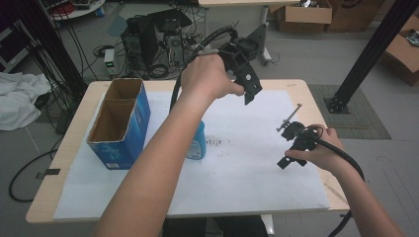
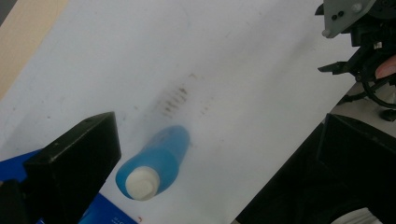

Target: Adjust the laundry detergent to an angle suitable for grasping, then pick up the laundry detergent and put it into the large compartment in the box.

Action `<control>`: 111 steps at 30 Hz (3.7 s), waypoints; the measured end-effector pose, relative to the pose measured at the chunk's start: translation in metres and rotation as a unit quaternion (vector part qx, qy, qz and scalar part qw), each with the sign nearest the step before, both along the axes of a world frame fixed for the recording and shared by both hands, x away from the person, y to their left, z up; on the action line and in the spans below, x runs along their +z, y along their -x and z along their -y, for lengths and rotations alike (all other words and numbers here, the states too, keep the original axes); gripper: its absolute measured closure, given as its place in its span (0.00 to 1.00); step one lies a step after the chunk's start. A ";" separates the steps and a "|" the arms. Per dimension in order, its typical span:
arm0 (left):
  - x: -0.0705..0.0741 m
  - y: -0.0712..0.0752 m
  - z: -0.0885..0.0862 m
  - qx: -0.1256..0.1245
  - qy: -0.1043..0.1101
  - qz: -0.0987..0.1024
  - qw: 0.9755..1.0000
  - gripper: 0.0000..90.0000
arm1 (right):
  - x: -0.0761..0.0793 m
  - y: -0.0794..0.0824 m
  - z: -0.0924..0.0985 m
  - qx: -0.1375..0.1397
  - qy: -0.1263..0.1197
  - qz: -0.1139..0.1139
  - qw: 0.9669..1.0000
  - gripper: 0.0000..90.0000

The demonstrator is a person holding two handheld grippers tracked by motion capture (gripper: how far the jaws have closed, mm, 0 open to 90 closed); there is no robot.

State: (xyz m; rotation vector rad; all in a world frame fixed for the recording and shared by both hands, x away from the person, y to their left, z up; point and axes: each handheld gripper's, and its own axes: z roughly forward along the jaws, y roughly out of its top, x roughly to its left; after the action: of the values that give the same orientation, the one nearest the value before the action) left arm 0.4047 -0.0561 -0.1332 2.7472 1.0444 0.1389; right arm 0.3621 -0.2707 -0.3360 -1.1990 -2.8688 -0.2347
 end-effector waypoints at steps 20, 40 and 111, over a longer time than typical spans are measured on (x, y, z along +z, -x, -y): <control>-0.008 0.008 -0.002 0.000 0.015 -0.006 1.000 0.00 | 0.001 0.015 -0.009 0.009 -0.003 0.003 1.000 0.19; -0.007 0.009 0.004 -0.011 0.020 -0.006 1.000 0.00 | 0.000 0.012 0.004 -0.006 -0.031 0.003 1.000 0.19; 0.007 0.010 -0.024 -0.041 0.014 -0.004 0.999 0.00 | 0.005 0.003 0.002 -0.008 -0.024 -0.008 1.000 0.19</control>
State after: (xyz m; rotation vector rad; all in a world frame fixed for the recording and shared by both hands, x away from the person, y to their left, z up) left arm 0.3950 -0.0317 -0.1261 2.7626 0.9266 0.1014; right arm 0.3592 -0.2732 -0.3313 -1.2115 -2.8244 -0.2911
